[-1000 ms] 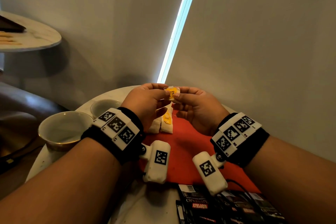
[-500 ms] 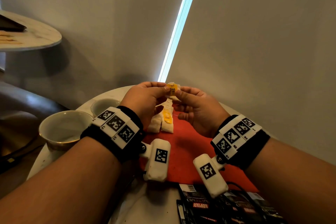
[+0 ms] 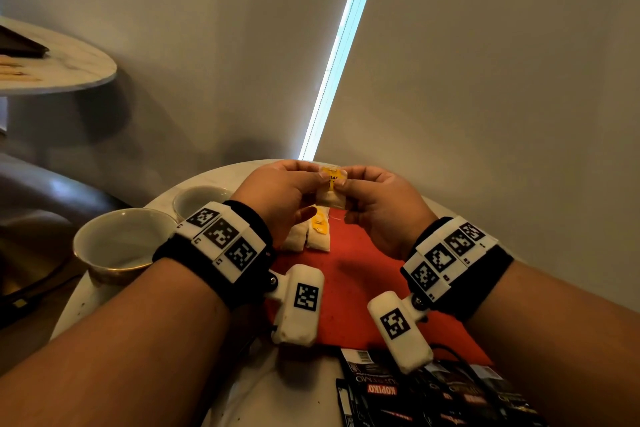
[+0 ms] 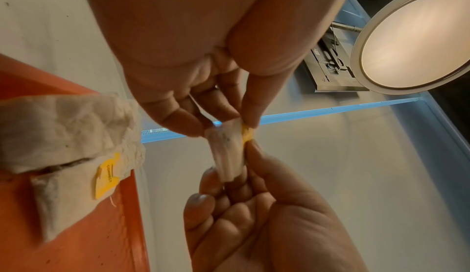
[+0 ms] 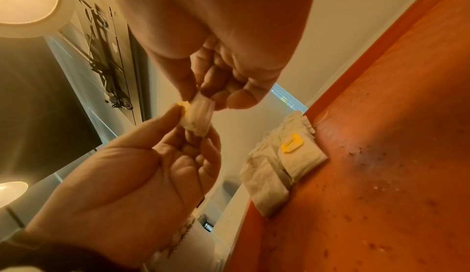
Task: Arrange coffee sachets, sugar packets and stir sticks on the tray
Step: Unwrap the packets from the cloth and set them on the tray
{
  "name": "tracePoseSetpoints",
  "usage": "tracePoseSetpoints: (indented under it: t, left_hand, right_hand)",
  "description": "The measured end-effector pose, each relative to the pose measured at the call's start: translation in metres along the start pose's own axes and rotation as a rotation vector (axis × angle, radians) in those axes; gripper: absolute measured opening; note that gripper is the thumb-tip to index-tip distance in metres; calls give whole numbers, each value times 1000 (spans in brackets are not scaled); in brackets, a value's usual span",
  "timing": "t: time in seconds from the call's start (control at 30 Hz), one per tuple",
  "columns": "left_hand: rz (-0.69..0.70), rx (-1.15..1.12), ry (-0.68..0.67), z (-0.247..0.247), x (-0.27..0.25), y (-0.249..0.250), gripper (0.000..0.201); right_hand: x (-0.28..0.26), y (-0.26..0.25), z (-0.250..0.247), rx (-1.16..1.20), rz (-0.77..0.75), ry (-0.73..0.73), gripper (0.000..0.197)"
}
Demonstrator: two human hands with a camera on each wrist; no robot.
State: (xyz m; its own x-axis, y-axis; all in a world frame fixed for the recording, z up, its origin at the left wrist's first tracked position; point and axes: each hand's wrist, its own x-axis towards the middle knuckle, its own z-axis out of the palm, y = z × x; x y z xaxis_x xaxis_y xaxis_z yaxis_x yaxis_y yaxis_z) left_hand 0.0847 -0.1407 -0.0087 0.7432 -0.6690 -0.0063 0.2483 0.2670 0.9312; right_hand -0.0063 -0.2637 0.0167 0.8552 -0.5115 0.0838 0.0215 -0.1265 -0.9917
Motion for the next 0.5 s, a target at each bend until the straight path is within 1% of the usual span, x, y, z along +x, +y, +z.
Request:
tracePoseSetpoints:
  t: [0.17,0.23,0.33,0.43,0.5]
  left_hand:
    - [-23,78,-21,0,-5,2,9]
    - [-36,77,2,0,-6,2,10]
    - [-38,13,78,1,-4,5,14]
    - [-4,-58,155,1,-2,9,14]
    - [16,-80,183,0,-2,11,11]
  right_hand:
    - [3,1,-4,-4,35,-34,6]
    - [5,1,-5,-51,46,-52,7]
    - [10,4,-9,-109,62,7,12]
    - [18,11,-13,-250,94,55,16]
    - [22,15,-14,-414,154,21,15]
